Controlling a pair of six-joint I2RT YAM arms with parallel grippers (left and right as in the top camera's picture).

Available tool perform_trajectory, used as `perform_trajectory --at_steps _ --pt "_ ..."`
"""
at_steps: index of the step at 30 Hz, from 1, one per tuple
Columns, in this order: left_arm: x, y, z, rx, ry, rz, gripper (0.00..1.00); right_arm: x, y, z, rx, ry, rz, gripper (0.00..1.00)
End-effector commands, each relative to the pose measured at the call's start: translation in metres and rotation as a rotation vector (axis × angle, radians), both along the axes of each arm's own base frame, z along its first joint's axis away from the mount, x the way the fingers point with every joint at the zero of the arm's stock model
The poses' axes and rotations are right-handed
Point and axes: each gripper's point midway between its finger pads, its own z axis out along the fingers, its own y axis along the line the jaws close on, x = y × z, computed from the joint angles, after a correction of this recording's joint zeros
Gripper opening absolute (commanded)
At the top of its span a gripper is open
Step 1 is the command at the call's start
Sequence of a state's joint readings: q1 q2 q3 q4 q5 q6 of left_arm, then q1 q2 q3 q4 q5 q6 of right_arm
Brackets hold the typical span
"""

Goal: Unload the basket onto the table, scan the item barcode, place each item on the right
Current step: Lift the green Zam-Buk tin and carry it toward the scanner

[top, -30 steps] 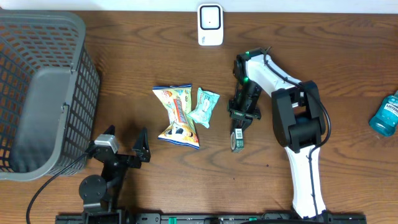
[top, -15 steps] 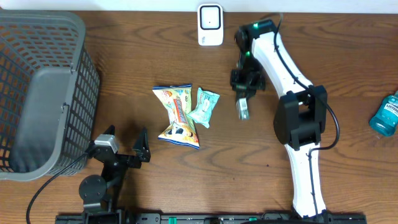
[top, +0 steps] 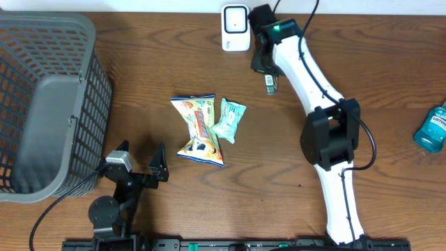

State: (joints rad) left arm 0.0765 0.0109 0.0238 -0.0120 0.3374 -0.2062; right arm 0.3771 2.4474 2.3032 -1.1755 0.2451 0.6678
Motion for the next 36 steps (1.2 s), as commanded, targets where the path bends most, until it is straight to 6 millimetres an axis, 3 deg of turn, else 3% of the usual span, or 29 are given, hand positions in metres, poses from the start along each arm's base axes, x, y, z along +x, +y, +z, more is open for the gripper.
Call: perform_trajectory --at_steps 1,11,14,16,19,22,27,34,36 --pt "-0.001 -0.002 -0.015 -0.002 0.044 -0.012 0.98 0.009 -0.001 0.012 -0.054 -0.094 -0.091 0.09" --pt "-0.001 -0.002 -0.015 -0.002 0.044 -0.012 0.98 0.004 0.001 0.021 -0.138 -0.198 -0.249 0.11" --pt "-0.001 -0.002 -0.015 -0.002 0.044 -0.012 0.98 -0.019 0.009 0.012 -0.171 -0.084 -0.145 0.22" --pt "-0.001 -0.002 -0.015 -0.002 0.044 -0.012 0.98 -0.041 0.011 0.007 -0.214 0.033 -0.028 0.21" --pt "-0.001 -0.002 -0.015 -0.002 0.044 -0.012 0.98 -0.078 -0.003 0.009 -0.33 0.178 0.03 0.2" --pt "-0.001 -0.002 -0.015 -0.002 0.044 -0.012 0.98 -0.099 -0.006 0.013 -0.402 0.259 0.087 0.2" --pt "-0.001 -0.002 -0.015 -0.002 0.044 -0.012 0.98 -0.103 0.009 0.014 -0.413 0.255 0.155 0.28" --pt "-0.001 -0.002 -0.015 -0.002 0.044 -0.012 0.98 -0.116 0.021 0.023 -0.26 0.276 -0.012 0.32" --pt "-0.001 -0.002 -0.015 -0.002 0.044 -0.012 0.98 -0.114 0.027 0.027 -0.171 0.267 -0.096 0.49"
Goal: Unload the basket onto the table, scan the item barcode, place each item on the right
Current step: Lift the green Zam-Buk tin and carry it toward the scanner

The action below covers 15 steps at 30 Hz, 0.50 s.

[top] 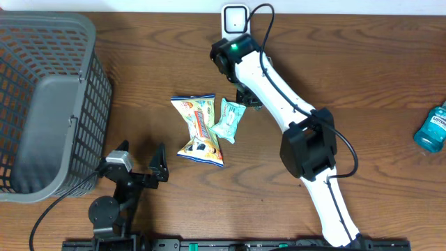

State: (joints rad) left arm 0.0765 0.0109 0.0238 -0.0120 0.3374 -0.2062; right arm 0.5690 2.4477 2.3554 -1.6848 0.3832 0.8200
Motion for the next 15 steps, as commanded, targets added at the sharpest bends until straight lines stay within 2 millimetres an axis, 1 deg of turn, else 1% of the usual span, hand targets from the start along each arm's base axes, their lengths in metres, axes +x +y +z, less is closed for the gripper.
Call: perform_trajectory --at_steps 1,2,3,5,6,7,8,9,10,11,12,15 --pt "-0.001 -0.002 -0.015 -0.002 0.044 -0.012 0.98 0.009 0.013 0.009 0.141 -0.068 -0.172 0.66" --pt "-0.001 -0.002 -0.015 -0.002 0.044 -0.012 0.98 0.017 0.014 0.008 0.162 -0.094 -0.181 0.81" --pt "-0.001 -0.002 -0.015 -0.002 0.044 -0.012 0.98 0.02 0.013 0.008 0.169 -0.105 -0.187 0.87" --pt "-0.001 -0.002 -0.015 -0.002 0.044 -0.012 0.98 0.022 0.008 0.006 0.172 -0.112 -0.231 0.88" --pt "-0.001 -0.002 -0.015 -0.002 0.044 -0.012 0.98 0.023 0.005 0.005 0.169 -0.113 -0.249 0.86" --pt "-0.001 -0.002 -0.015 -0.002 0.044 -0.012 0.98 0.024 0.003 0.005 0.17 -0.115 -0.256 0.82" --pt "-0.001 -0.002 -0.015 -0.002 0.044 -0.012 0.98 0.026 0.003 0.005 0.173 -0.12 -0.257 0.75" --pt "-0.001 -0.002 -0.015 -0.002 0.044 -0.012 0.98 0.027 0.002 0.005 0.175 -0.124 -0.26 0.61" --pt "-0.001 -0.002 -0.015 -0.002 0.044 -0.012 0.98 0.028 0.001 0.005 0.177 -0.127 -0.266 0.54" --pt "-0.001 -0.002 -0.015 -0.002 0.044 -0.012 0.98 0.028 0.0 0.005 0.177 -0.135 -0.286 0.55" --pt "-0.001 -0.002 -0.015 -0.002 0.044 -0.012 0.98 0.03 0.0 0.004 0.18 -0.158 -0.334 0.61" --pt "-0.001 -0.002 -0.015 -0.002 0.044 -0.012 0.98 0.039 0.0 -0.006 0.194 -0.192 -0.366 0.61"
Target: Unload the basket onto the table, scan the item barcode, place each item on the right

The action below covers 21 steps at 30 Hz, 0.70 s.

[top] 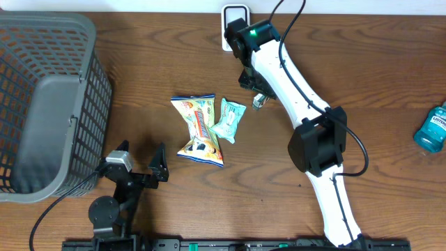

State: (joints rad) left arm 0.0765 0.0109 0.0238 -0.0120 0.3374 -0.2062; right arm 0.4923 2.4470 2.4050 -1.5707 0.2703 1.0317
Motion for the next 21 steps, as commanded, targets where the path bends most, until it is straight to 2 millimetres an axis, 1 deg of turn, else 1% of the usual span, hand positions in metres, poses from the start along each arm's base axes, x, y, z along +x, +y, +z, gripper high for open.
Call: perform_trajectory --at_steps 1,4,6,8,10,18,21 --pt "-0.001 -0.002 -0.015 -0.002 0.044 -0.012 0.98 0.005 -0.003 -0.009 0.005 -0.031 -0.08 0.61" --pt "-0.001 -0.002 -0.015 -0.002 0.044 -0.012 0.98 0.008 -0.004 -0.022 0.012 -0.027 -0.087 0.61" --pt "-0.001 -0.002 -0.015 -0.002 0.044 -0.012 0.98 0.006 -0.003 -0.029 0.016 -0.015 -0.092 0.59" --pt "-0.001 -0.002 -0.015 -0.002 0.044 -0.012 0.98 0.002 -0.005 -0.037 0.011 -0.01 -0.135 0.59" --pt "-0.001 -0.002 -0.015 -0.002 0.044 -0.012 0.98 0.003 -0.006 -0.045 0.009 -0.017 -0.156 0.59" --pt "-0.001 -0.002 -0.015 -0.002 0.044 -0.012 0.98 0.019 -0.019 -0.08 0.064 -0.045 -0.203 0.59" --pt "-0.001 -0.002 -0.015 -0.002 0.044 -0.012 0.98 0.029 -0.023 -0.087 0.092 -0.059 -0.175 0.58"
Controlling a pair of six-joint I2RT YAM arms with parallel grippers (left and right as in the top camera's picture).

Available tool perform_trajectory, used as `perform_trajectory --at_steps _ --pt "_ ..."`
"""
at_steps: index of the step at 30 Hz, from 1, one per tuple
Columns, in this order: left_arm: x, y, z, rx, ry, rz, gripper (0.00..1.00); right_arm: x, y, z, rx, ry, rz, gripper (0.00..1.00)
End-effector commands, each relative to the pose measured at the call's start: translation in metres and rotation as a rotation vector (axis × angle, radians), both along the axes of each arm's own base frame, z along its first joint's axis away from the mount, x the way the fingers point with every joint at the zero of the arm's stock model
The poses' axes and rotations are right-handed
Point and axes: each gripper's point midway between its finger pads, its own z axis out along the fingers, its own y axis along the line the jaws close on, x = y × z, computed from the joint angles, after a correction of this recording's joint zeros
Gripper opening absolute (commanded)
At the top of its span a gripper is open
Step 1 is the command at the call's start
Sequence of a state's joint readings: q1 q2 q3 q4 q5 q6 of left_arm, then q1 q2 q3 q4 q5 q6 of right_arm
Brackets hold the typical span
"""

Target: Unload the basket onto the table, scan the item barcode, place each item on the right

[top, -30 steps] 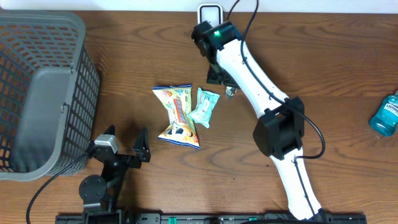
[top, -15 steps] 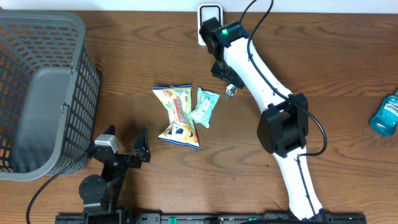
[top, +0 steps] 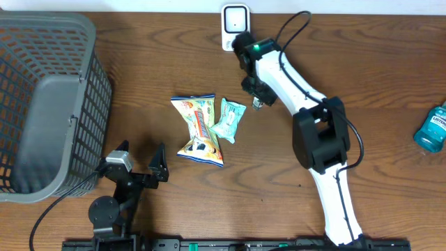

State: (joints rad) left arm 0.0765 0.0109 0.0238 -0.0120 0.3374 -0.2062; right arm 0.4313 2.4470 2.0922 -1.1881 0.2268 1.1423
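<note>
A yellow snack packet (top: 198, 130) lies flat mid-table, with a smaller pale teal packet (top: 229, 120) touching its right side. The white barcode scanner (top: 236, 28) stands at the table's far edge. My right gripper (top: 257, 102) hangs just right of the teal packet's top corner. Its fingers look drawn together into one narrow tip, with nothing seen in them. My left gripper (top: 139, 159) rests near the front edge, below and left of the packets, with its fingers spread wide and holding nothing.
A large grey mesh basket (top: 49, 104) fills the left side of the table. A blue bottle (top: 432, 129) lies at the far right edge. The right arm's white links stretch from the front centre-right up toward the scanner.
My right arm's wrist has shifted slightly down and toward the front. Its gripper tip stays beside the teal packet's upper right corner. The packets and my left gripper have not moved.
My right gripper first pointed down just right of the scanner. Then it was further left, at the top of the teal packet. After that it sat slightly right of that packet, where it remains now. Neither packet has shifted, and the left arm stayed still.
</note>
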Motion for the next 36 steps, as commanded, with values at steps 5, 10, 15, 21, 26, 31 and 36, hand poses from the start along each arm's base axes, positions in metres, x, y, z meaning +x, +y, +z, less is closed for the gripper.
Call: perform_trajectory --at_steps 5,10,15,21,26,31,36 --pt "-0.001 -0.002 -0.015 -0.002 0.044 -0.012 0.97 0.01 -0.005 -0.012 0.113 0.025 0.058 0.5" --pt "-0.001 -0.002 -0.015 -0.002 0.044 -0.012 0.98 0.0 0.005 -0.023 0.177 0.066 0.068 0.48" --pt "-0.001 -0.002 -0.015 -0.002 0.044 -0.012 0.98 -0.017 0.012 -0.037 0.218 0.127 0.07 0.45" --pt "-0.001 -0.002 -0.015 -0.002 0.044 -0.012 0.98 -0.024 0.01 -0.041 0.231 0.157 0.075 0.3" --pt "-0.001 -0.002 -0.015 -0.002 0.044 -0.012 0.98 -0.023 0.012 -0.039 0.239 0.161 0.141 0.15" --pt "-0.001 -0.002 -0.015 -0.002 0.044 -0.012 0.98 -0.034 0.028 -0.024 0.428 0.236 0.367 0.12" --pt "-0.001 -0.002 -0.015 -0.002 0.044 -0.012 0.98 -0.069 0.041 0.011 0.766 0.358 0.543 0.08"
